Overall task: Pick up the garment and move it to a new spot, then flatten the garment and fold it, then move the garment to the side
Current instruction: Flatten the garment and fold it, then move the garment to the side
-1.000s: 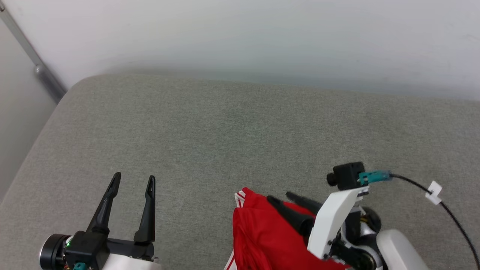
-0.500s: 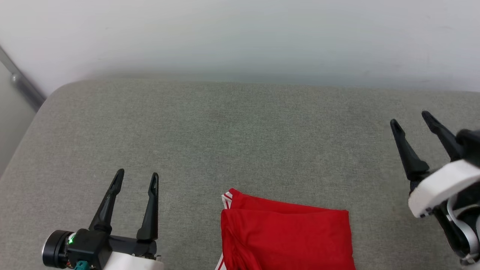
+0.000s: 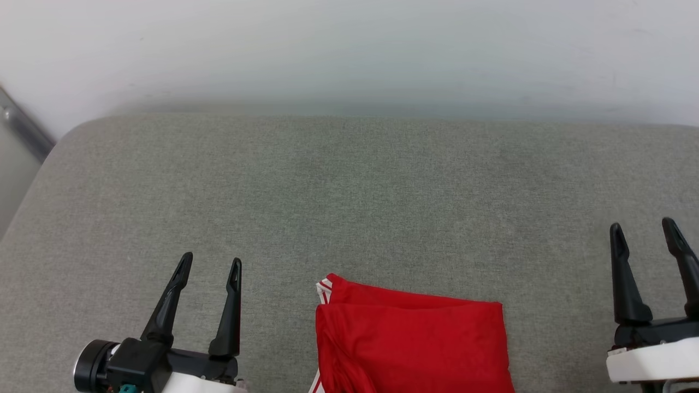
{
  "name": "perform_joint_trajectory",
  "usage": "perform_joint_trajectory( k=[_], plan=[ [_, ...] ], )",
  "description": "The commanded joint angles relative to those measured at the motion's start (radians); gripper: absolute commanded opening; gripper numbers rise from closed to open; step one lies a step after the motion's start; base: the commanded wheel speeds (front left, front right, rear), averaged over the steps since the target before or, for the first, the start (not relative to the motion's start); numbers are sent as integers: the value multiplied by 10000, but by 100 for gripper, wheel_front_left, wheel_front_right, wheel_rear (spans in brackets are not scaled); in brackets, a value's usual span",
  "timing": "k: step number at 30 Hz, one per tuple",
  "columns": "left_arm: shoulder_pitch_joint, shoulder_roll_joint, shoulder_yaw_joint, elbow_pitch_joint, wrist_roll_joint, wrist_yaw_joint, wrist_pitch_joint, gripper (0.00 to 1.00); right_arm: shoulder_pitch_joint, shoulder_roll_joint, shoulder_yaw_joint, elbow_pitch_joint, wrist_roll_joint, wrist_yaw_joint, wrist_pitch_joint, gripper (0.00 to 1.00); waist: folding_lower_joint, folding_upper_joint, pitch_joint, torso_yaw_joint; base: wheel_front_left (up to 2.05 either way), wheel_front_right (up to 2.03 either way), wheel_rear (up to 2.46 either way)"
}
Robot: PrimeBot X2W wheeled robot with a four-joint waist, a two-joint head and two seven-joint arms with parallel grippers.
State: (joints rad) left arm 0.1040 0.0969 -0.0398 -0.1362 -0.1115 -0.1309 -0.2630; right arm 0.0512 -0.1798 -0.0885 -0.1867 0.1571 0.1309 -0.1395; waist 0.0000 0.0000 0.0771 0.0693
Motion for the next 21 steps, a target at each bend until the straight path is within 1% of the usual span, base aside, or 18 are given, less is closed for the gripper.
perform_joint_trajectory(
  k=[1,5,9,17,21],
  plan=[
    [36,14,-30,-50,-43,12,-22,100,173,217,-69,-25,-70,-6,-176,100,0,0,18,-1,0,0,0],
    [-25,8,-62,-98,-56,12,-22,100,421,538,-50,92,-284,-6,-487,100,0,0,48,-9,0,0,0],
    [-54,-7,-73,-105,-53,12,-22,100,461,690,-58,183,-298,-4,-590,100,0,0,63,-19,0,0,0],
    [-107,-23,-117,-67,-54,12,-22,100,430,713,-105,312,-172,-4,-389,100,0,0,76,-9,0,0,0],
    [-172,-56,-165,-68,-83,12,-22,100,460,553,19,441,-94,-4,-131,100,0,0,113,43,0,0,0]
  ],
)
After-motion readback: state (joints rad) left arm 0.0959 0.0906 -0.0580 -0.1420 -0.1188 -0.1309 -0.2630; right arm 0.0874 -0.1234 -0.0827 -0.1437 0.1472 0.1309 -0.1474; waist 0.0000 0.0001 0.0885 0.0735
